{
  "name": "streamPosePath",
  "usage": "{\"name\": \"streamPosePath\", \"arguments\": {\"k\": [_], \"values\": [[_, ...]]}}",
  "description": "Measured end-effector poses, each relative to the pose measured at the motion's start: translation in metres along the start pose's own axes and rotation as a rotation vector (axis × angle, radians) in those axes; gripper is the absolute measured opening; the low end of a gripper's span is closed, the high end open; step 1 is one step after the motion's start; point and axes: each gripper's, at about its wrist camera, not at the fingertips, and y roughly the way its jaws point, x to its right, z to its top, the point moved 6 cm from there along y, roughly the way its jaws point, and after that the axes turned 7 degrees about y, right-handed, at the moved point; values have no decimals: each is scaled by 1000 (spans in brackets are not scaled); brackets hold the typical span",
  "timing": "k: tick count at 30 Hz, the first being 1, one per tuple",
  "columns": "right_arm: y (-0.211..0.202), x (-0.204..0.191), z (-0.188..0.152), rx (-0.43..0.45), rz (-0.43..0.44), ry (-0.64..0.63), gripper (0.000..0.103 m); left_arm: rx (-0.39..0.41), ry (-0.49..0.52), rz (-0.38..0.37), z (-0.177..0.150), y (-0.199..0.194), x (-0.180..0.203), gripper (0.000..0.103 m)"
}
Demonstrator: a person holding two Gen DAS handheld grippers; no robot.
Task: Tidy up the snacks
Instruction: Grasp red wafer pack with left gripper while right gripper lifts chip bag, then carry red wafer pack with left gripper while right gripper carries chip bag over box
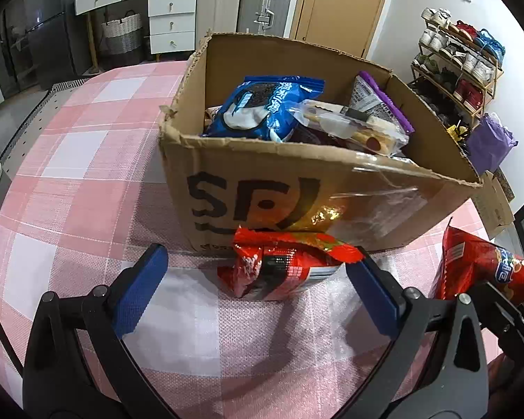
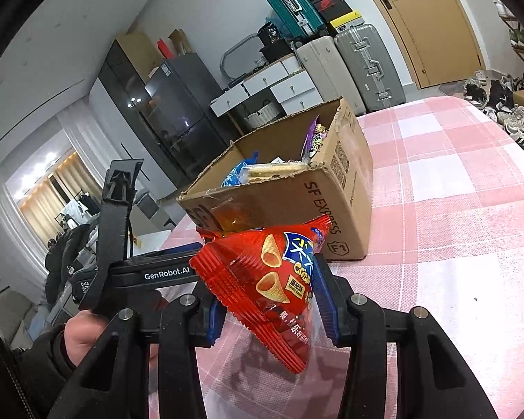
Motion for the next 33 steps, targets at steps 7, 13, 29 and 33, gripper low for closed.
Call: {"name": "streamPosePath", "arguments": {"k": [7,13,29,33], "values": [[3,0,0,-6,-8,2,45,8,-4,-55,5,8,-5,88],[4,0,0,-9,-9,6,45,-4,-9,-106,1,15,-9,72],[4,0,0,-6,-11,7,45,0,-15,-168,-17,12,-22,41],[4,1,0,-3,-10,7,45,-3,-22,-163,-21,4,-23,41]]}}
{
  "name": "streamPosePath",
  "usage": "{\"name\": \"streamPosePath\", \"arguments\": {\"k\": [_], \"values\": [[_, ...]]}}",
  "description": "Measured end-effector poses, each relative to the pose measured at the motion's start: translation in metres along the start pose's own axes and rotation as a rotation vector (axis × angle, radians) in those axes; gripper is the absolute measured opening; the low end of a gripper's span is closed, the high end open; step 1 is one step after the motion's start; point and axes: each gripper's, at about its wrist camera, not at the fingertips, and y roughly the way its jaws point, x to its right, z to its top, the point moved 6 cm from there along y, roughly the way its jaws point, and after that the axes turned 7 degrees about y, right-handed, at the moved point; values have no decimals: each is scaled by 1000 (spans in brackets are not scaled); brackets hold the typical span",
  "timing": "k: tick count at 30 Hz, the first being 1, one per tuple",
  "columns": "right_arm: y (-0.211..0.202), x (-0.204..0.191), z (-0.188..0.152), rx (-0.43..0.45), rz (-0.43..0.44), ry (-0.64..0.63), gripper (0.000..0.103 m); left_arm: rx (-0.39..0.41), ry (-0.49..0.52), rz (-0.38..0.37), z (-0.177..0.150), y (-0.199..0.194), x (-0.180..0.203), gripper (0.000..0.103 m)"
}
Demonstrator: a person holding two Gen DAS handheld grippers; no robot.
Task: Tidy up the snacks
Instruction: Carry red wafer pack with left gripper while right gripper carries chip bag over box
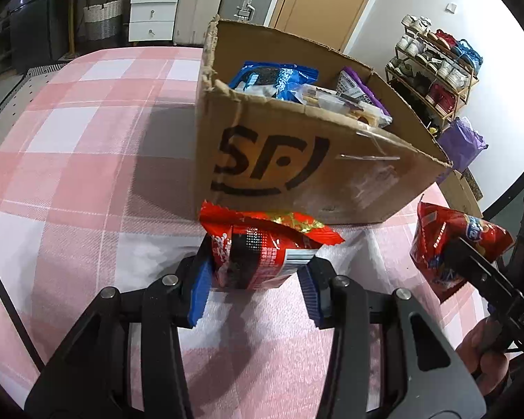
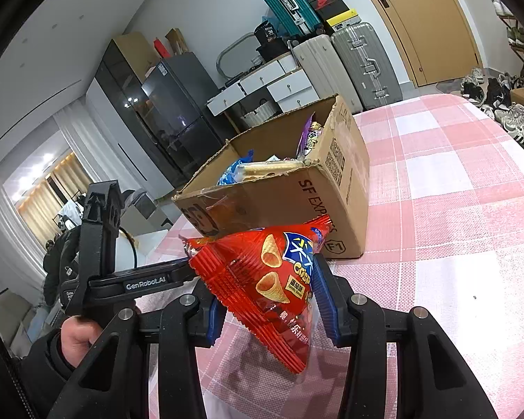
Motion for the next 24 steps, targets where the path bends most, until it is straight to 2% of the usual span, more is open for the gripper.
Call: {"name": "streamPosePath", "arguments": {"k": [9,15,17,24], "values": [[-1,0,0,7,7,7,45,20,5,26,-13,-35,3,41],[-5,-10,2,23,10,-10,45,37,5,8,-20,-61,11,41],[-12,-19,4,33,43,-5,45,43,10,-3,-22,-69,14,41],[-25,-56,10,48,48,-74,45,92,30,-42,-20,-108,29,41]]}}
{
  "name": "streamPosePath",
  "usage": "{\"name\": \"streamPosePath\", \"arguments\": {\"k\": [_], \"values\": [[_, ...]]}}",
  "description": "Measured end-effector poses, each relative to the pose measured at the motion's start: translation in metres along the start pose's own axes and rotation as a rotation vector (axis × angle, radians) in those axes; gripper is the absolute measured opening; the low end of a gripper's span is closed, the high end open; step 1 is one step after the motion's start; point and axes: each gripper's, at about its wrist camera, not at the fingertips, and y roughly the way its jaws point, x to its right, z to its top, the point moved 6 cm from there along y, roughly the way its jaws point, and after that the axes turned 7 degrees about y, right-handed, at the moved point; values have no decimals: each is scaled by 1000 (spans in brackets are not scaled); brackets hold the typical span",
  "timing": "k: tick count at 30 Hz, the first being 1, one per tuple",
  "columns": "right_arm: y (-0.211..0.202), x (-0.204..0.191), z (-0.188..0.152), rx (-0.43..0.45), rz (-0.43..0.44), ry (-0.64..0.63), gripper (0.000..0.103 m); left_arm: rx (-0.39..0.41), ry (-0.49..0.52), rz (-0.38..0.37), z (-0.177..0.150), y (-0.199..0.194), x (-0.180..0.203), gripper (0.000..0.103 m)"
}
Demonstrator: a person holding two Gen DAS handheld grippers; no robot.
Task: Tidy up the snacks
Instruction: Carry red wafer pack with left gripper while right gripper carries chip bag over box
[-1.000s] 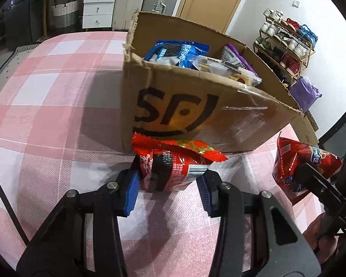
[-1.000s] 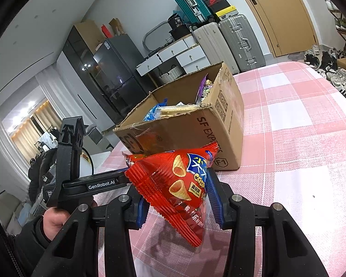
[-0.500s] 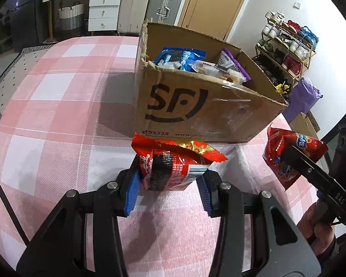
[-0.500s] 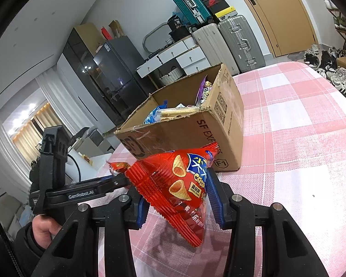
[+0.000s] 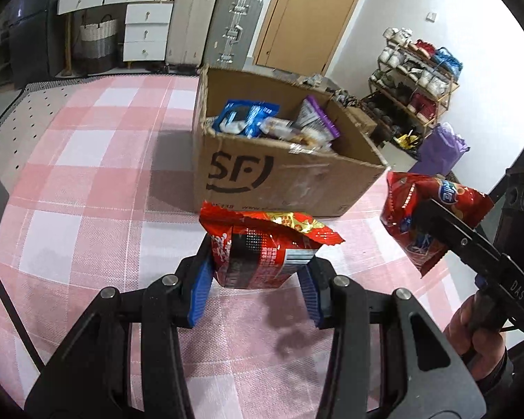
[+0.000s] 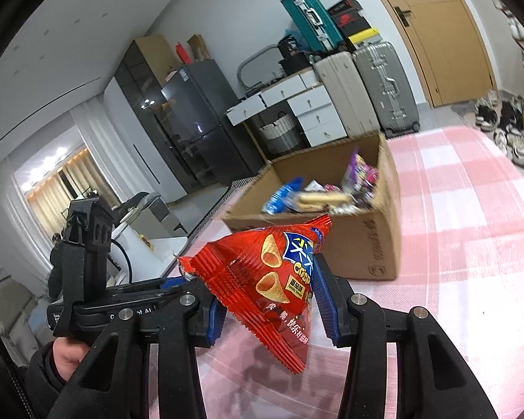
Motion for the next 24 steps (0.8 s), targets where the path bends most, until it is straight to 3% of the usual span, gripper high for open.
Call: {"name": "streamPosePath", "arguments": {"k": [8,17,24], "values": [[-22,-35,14,40,17,-60,45,48,40,-57,20,-48,20,41],[-44,-69,41,80,14,-125,45,92,129,-55,57,-100,44,41],[-63,-85,72,112,-9,-139,45,91,198,16,87,-131,45,41]]}}
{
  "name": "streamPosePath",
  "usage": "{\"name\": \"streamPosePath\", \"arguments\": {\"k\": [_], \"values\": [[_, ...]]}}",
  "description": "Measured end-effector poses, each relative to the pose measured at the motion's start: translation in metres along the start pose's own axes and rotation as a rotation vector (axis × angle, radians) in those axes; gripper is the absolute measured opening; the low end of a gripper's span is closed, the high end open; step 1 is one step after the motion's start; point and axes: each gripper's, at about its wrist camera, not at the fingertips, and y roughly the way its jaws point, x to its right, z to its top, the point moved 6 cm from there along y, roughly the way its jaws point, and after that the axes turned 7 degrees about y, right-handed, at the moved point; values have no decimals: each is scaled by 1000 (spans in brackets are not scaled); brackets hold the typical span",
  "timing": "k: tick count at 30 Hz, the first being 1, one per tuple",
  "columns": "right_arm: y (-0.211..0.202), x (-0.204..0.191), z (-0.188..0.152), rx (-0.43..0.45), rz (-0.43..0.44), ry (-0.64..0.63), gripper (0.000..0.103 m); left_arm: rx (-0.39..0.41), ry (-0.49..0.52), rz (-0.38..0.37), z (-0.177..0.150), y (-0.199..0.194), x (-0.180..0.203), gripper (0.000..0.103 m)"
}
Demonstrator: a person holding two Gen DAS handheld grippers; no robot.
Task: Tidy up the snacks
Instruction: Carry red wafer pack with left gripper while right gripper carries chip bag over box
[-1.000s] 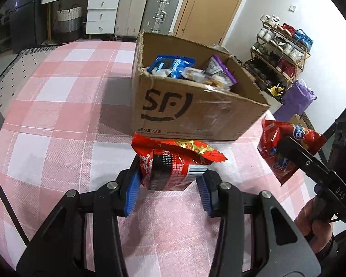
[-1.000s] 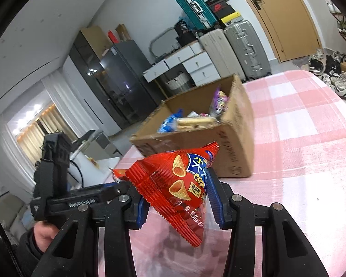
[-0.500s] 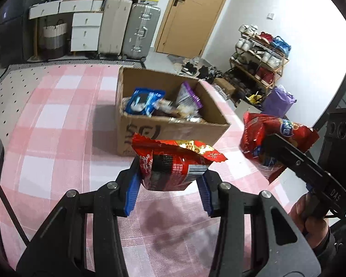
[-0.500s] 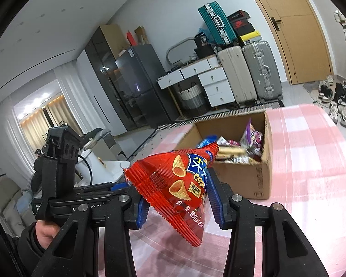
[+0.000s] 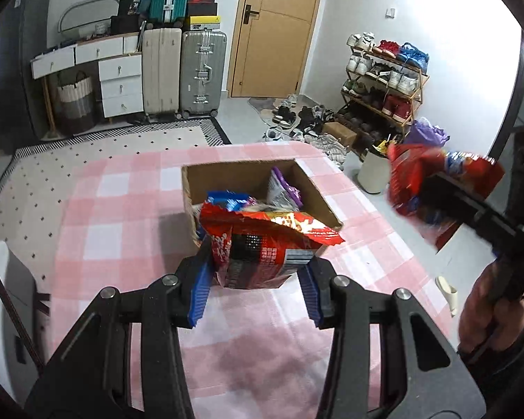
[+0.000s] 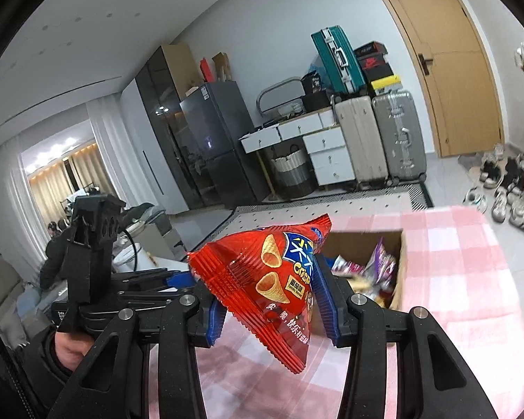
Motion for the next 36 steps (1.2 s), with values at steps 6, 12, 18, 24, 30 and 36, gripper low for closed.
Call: {"name": "streamPosePath", "arguments": {"k": [6,12,18,24,30,36], "values": [[0,-5,34,12,-2,-18,45,27,10,10,33,-15,-9,41],[8,-4,59,11,-4,-30,45,33,0,5,65,-5,-13,41],[32,9,75,-7,-11,-15,45,7,-1,5,91,32,-20,41],[60,34,80,-32,-21,16,45,-31,-9,-5,107,79,-23,41],[95,59,77,-77,-36,31,45,-74,-33,-34,113,140,-24,41],[124,86,64,-119,-48,52,45,-124,-49,-47,103,194,-32,41]]}}
